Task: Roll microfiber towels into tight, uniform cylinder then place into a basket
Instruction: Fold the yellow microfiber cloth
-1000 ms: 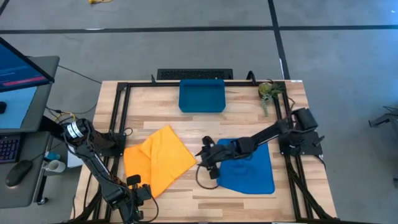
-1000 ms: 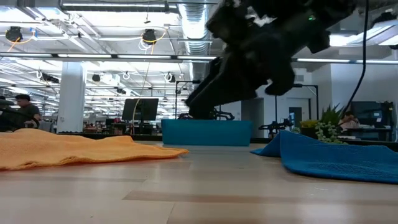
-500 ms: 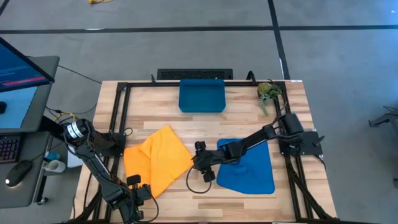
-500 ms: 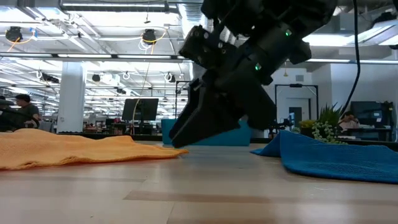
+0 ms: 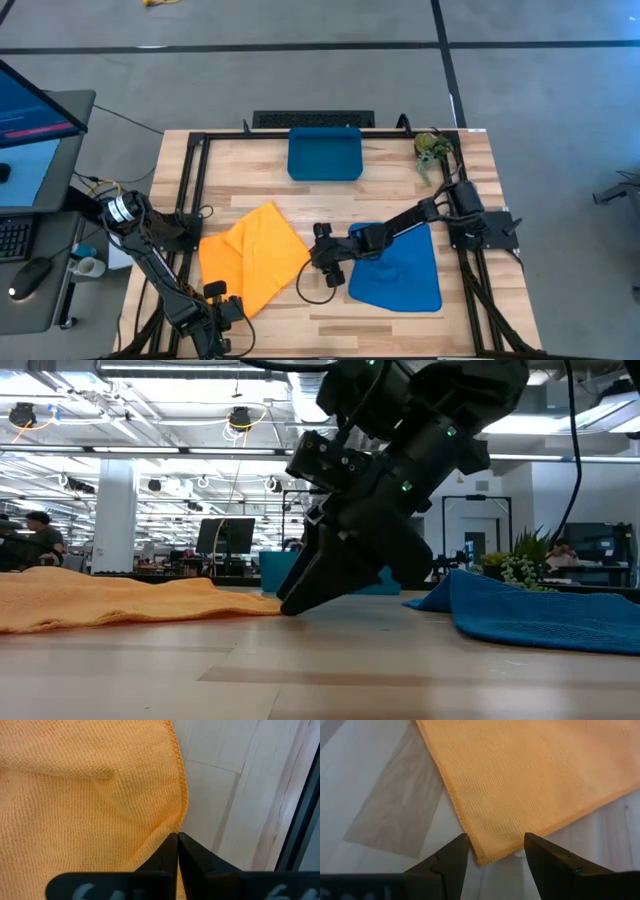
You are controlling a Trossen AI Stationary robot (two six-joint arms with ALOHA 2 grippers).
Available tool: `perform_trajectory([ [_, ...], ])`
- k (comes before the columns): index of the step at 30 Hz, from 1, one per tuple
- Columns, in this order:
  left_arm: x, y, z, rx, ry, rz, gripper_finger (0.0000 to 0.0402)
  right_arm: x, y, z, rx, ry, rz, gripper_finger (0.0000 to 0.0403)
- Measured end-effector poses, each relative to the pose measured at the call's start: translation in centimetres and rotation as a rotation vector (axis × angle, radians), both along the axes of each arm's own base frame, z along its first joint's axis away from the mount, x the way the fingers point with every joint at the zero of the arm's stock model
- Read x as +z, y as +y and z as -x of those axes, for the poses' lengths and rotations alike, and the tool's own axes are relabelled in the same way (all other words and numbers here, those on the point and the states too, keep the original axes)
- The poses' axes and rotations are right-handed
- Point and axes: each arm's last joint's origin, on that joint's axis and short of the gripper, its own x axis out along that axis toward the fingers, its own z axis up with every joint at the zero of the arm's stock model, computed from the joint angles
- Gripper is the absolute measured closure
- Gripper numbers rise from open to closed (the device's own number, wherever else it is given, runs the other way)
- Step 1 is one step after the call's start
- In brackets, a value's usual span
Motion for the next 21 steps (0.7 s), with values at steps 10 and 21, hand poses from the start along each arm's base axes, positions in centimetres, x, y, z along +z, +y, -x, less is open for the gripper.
perform_trajectory([
  [10, 0.0, 0.0, -0.1, -0.014, -0.024, -0.019, 0.0401, -0.8, -0.3, -0.1, -0.026, 0.026, -0.046, 0.0236],
  [21, 0.0, 0.6, -0.5, -0.066, -0.088, -0.104, 0.0401, -0.2, 1.1, 0.4, -0.014, 0.065, -0.071, 0.0394],
])
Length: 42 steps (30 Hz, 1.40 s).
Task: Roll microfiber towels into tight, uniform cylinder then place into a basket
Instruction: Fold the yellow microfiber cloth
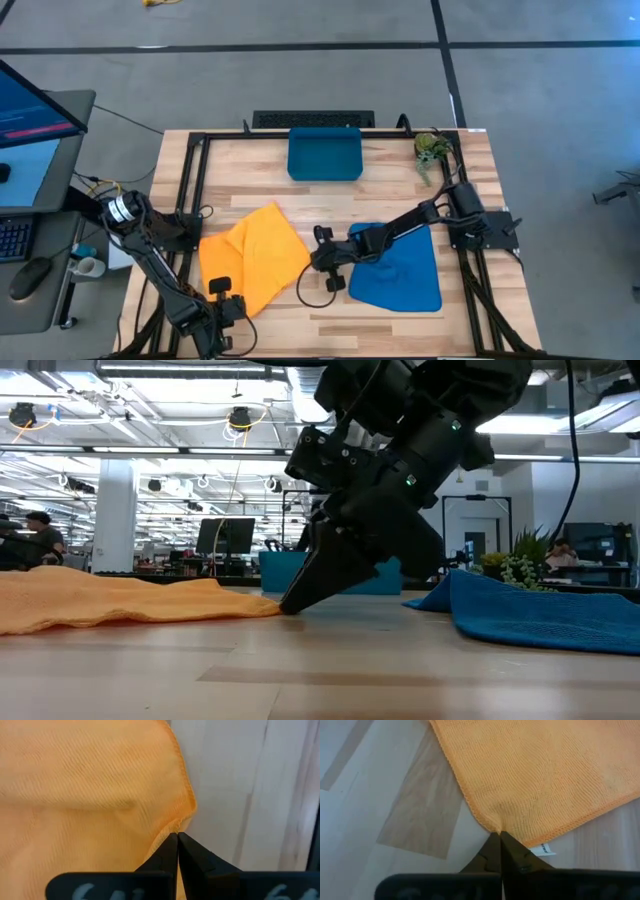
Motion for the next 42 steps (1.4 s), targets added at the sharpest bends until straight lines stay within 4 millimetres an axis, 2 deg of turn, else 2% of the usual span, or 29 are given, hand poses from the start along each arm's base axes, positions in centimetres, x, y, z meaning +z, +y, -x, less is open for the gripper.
perform_trajectory([
  [4, 0.0, 0.2, -0.2, 0.004, 0.002, -0.004, 0.0401, 0.7, 0.2, -0.2, -0.019, 0.041, -0.003, 0.0385],
  [7, 0.0, 0.1, -0.2, -0.012, 0.003, -0.007, 0.0401, 1.3, 0.6, -0.4, -0.013, 0.085, 0.009, 0.0395],
  [13, 0.2, 0.1, -0.2, -0.016, 0.008, -0.006, 0.0401, 2.1, 1.9, -0.2, 0.001, 0.154, 0.069, 0.0396],
  [22, 2.7, -0.9, -0.9, -0.043, -0.015, -0.023, 0.0401, 3.5, 5.0, 1.2, -0.025, 0.250, 0.177, 0.0400],
  [27, 3.6, -0.6, -0.7, -0.026, 0.027, -0.072, 0.0401, 5.7, 6.8, 2.6, -0.118, 0.282, 0.281, 0.0401],
  [34, 5.3, -0.7, -1.4, -0.015, 0.031, -0.069, 0.0401, 9.8, 9.6, 5.4, -0.189, 0.224, 0.191, 0.0401],
  [38, 5.8, -1.3, -1.7, -0.014, 0.027, -0.004, 0.0401, 10.8, 11.5, 6.9, -0.224, 0.197, 0.117, 0.0402],
  [42, 6.1, -1.7, -1.8, -0.003, 0.047, 0.053, 0.0401, 11.0, 13.3, 8.1, -0.226, 0.225, 0.005, 0.0402],
])
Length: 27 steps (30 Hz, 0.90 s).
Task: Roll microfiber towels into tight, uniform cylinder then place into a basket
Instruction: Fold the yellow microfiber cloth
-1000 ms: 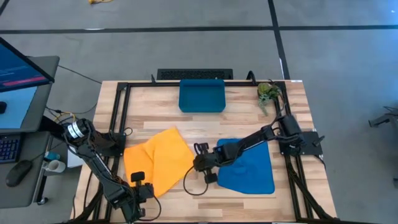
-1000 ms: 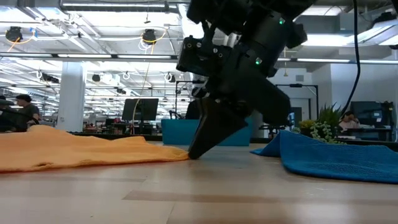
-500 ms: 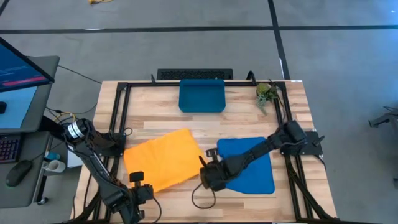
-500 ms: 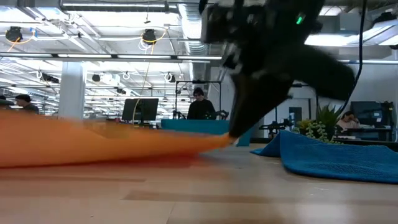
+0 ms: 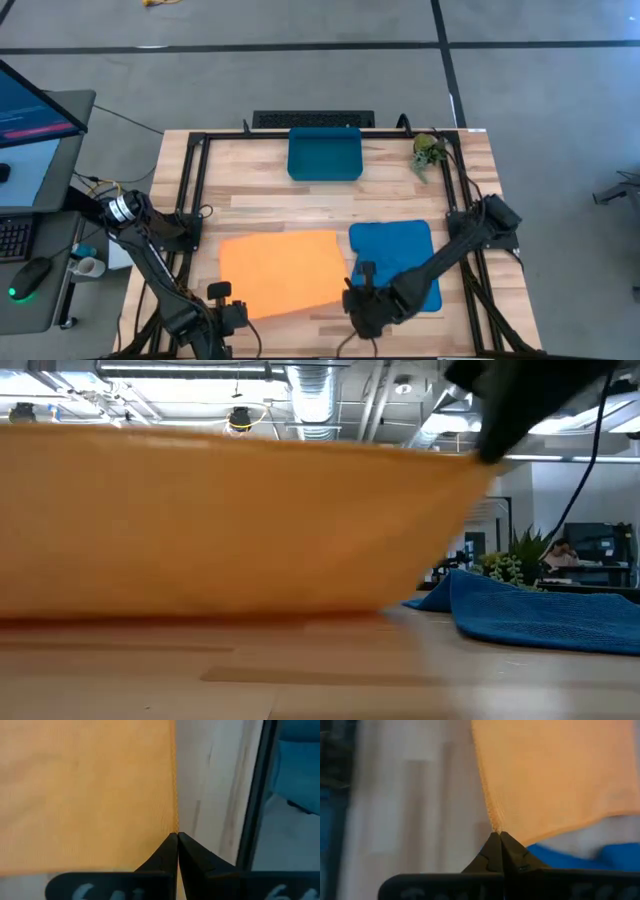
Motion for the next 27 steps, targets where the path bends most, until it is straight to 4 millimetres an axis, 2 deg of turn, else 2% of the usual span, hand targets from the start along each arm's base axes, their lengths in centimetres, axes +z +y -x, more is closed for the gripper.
perform_trajectory([
  [3, 0.4, 0.0, 0.0, -0.002, 0.008, -0.007, 0.0401, 0.0, 1.0, 0.6, 0.027, -0.002, -0.036, 0.0402],
  [6, 0.6, 0.4, 0.3, -0.009, 0.034, -0.060, 0.0402, 0.0, 0.9, 0.5, 0.006, -0.032, 0.011, 0.0401],
  [10, 0.5, 1.4, 0.6, 0.031, 0.092, -0.144, 0.0401, -0.1, -0.4, -0.5, -0.052, -0.063, 0.065, 0.0401],
  [16, 0.7, 3.5, 0.6, 0.119, 0.128, -0.320, 0.0401, -1.3, -3.1, -2.0, -0.138, -0.045, 0.083, 0.0401],
  [20, 0.8, 4.5, 0.1, 0.184, 0.153, -0.343, 0.0401, -1.8, -4.8, -2.6, -0.207, -0.029, 0.084, 0.0401],
  [24, 0.8, 4.8, 0.1, 0.199, 0.215, -0.340, 0.0401, -1.7, -5.3, -3.4, -0.195, -0.050, 0.043, 0.0401],
  [27, 0.9, 4.9, 0.4, 0.202, 0.270, -0.343, 0.0401, -0.8, -4.7, -3.7, -0.151, -0.060, 0.015, 0.0401],
])
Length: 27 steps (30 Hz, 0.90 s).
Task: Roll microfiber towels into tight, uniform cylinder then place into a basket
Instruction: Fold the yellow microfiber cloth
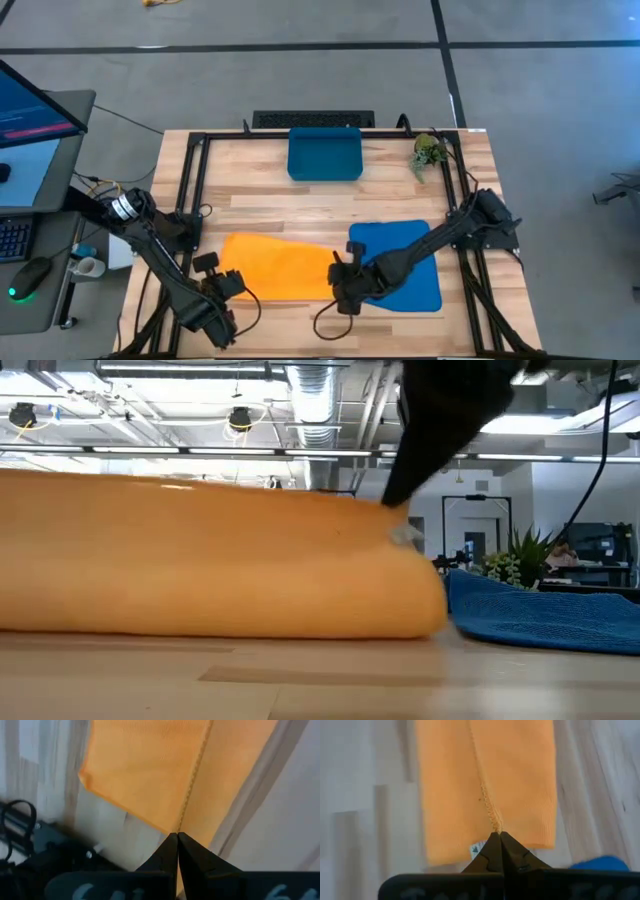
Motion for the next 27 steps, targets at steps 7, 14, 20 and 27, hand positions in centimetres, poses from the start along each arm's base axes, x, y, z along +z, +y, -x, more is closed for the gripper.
perform_trajectory([
  [7, 1.9, -0.1, 0.7, -0.008, 0.077, -0.026, 0.0401, 4.2, 2.5, 0.1, 0.145, -0.041, 0.013, 0.0402],
  [14, 5.3, -0.4, -0.8, -0.202, -0.125, -0.075, 0.0401, 8.3, 1.9, 0.9, 0.129, -0.003, 0.180, 0.0402],
  [20, 7.6, -0.4, -1.9, -0.353, -0.252, -0.148, 0.0401, 10.1, 0.3, 1.3, 0.069, 0.050, 0.264, 0.0402],
  [27, 9.8, 1.8, -2.3, -0.395, -0.336, -0.208, 0.0402, 11.5, -1.0, 2.0, 0.017, 0.092, 0.368, 0.0402],
])
